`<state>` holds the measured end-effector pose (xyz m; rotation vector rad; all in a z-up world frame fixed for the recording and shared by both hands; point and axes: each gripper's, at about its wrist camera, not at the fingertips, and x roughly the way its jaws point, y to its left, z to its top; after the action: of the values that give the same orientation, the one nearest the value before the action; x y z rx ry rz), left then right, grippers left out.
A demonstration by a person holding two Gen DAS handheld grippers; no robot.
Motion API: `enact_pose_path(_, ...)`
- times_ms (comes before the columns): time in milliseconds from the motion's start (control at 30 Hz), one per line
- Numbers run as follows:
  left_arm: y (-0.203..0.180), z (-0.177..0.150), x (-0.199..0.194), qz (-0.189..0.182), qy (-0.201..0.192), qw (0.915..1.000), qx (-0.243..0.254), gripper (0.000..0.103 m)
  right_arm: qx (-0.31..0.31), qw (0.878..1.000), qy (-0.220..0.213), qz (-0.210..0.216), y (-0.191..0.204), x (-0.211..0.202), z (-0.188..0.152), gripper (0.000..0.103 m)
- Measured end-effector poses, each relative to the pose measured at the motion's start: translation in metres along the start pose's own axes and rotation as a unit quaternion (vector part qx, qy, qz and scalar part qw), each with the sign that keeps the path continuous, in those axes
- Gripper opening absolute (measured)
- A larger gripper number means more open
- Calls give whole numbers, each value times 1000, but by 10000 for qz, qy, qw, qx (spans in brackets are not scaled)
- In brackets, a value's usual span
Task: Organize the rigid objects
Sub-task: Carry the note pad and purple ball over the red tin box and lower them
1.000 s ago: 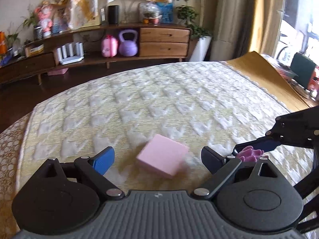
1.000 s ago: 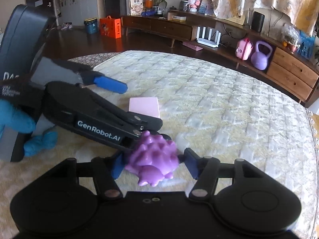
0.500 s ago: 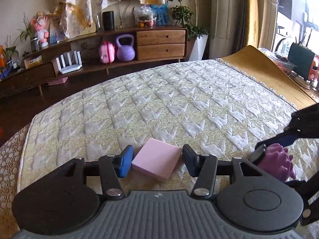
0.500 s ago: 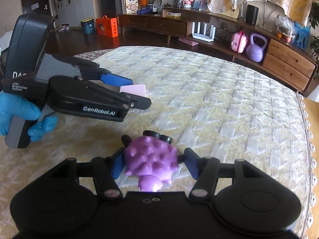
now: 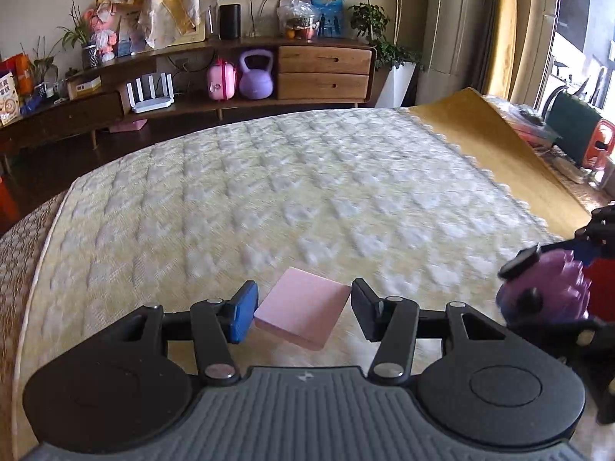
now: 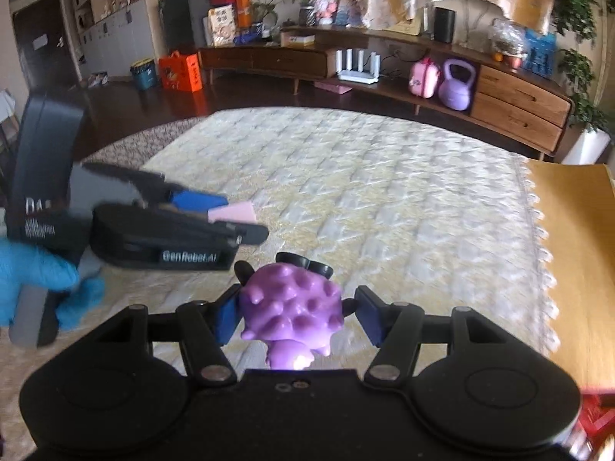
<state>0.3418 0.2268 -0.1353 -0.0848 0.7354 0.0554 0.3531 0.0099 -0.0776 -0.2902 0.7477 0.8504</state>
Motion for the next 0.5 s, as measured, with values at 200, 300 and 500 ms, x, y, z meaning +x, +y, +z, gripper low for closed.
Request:
enact_pose_path(200, -38, 4, -49, -173, -238, 9996, 43, 52, 118, 9998, -161, -76, -6, -54, -12, 62)
enact_pose_path(300, -61, 9, -70, -259, -317, 9991, 115, 52, 152, 9994, -257, -161, -12, -80, -21, 62)
enact_pose_path(500, -110, 14, -98, -517, -359, 9978, 219, 52, 283, 9982, -410, -336, -31, -123, -41, 62)
